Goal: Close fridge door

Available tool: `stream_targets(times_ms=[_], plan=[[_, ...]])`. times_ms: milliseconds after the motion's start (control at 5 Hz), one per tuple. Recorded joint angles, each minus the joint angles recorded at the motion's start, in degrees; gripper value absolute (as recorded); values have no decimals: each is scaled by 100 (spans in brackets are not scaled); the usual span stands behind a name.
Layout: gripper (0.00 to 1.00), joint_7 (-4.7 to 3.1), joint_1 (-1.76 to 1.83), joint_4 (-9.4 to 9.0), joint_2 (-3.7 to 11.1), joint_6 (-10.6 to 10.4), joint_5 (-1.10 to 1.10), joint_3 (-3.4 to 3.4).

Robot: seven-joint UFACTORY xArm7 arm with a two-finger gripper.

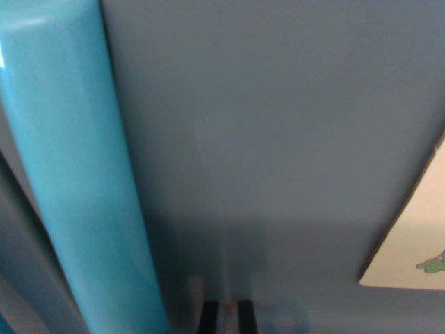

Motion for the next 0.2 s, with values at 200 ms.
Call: stream_targets(times_ms=[200], plan=[[100,0,0,0,0,0,0,0]])
